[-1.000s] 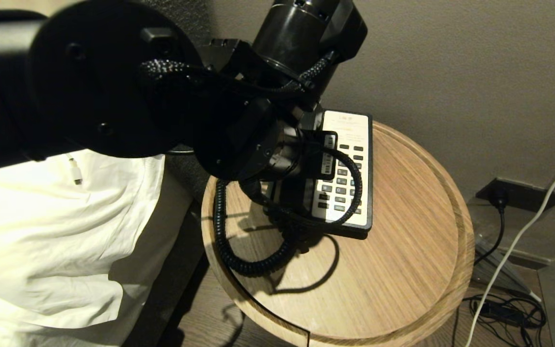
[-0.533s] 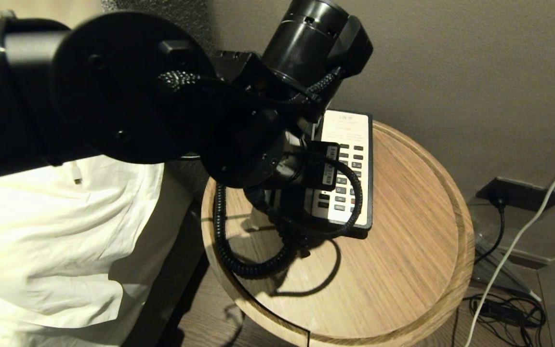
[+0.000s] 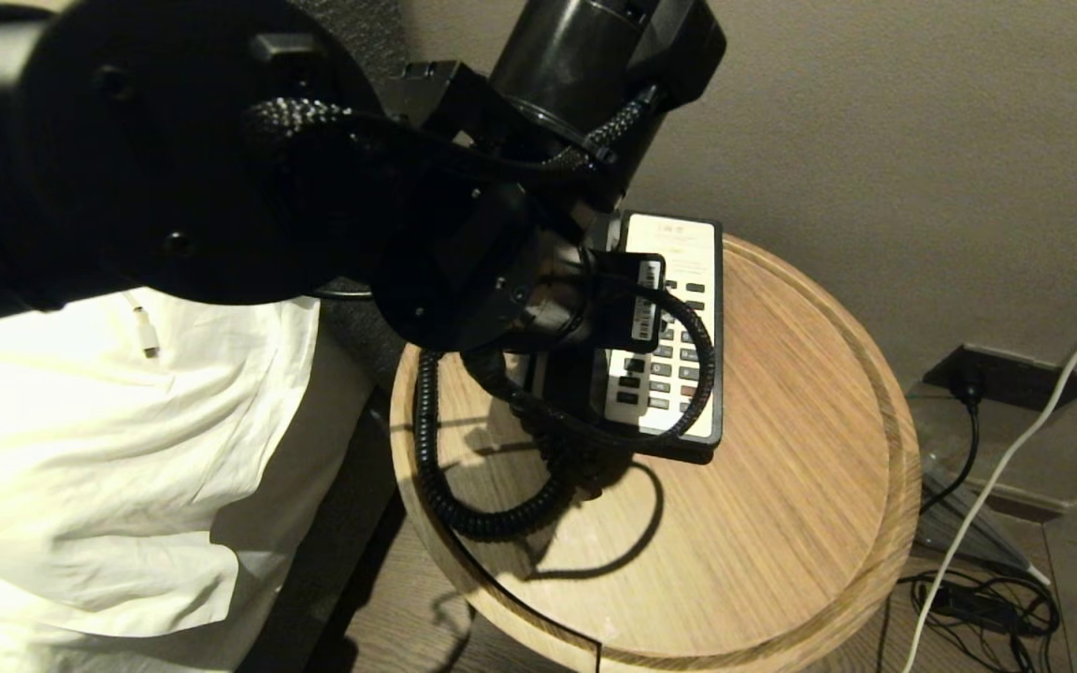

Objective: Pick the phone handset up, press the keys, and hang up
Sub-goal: Put the handset back, then end the call using the dial pad

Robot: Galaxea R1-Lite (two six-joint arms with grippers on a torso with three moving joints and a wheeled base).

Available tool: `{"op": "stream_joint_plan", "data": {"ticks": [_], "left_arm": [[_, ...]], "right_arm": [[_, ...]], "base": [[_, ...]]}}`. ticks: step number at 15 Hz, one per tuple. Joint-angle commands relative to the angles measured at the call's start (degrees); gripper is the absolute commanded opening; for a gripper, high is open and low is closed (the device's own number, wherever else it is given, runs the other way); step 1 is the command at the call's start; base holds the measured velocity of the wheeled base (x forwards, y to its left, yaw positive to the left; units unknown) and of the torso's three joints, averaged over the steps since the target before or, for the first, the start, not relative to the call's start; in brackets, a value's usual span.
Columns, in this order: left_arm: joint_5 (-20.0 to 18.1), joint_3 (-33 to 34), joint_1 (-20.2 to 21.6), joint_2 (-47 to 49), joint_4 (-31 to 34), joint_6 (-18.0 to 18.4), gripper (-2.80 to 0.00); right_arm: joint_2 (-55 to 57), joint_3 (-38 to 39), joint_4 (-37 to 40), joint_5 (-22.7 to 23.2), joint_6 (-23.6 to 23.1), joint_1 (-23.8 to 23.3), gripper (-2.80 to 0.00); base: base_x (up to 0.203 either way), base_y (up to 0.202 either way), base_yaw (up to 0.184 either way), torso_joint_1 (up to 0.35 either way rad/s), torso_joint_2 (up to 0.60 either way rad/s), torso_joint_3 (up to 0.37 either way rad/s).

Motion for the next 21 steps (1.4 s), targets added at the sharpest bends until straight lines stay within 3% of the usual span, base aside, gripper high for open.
{"op": "stream_joint_plan", "data": {"ticks": [1, 10, 15, 16, 21], "left_arm": [[0.32, -0.07, -0.21, -1.54, 0.14, -0.31, 0.00], [-0.03, 0.86, 0.18, -5.68, 0.93, -0.96, 0.00], [-0.02, 5.07, 2.46, -10.48, 0.95, -0.94, 0.00], [-0.04, 6.56, 2.55, -12.63, 0.94, -0.94, -2.80], [-0.60, 15.34, 2.55, -25.96, 1.73, -0.74, -2.80]], "right_arm": [[0.09, 0.10, 0.38, -0.09, 0.18, 0.01, -2.80], [0.18, 0.10, 1.88, -0.18, -0.08, 0.01, -2.80], [1.23, 0.28, 1.24, -0.18, -0.08, 0.01, -2.80], [2.35, 0.26, 0.96, -0.18, -0.08, 0.01, -2.80], [12.81, -2.81, -4.10, 0.07, -0.40, 0.11, -2.80]], "base": [[0.000, 0.000, 0.000, 0.000, 0.00, 0.000], [0.000, 0.000, 0.000, 0.000, 0.00, 0.000], [0.000, 0.000, 0.000, 0.000, 0.00, 0.000], [0.000, 0.000, 0.000, 0.000, 0.00, 0.000], [0.000, 0.000, 0.000, 0.000, 0.00, 0.000]]}}
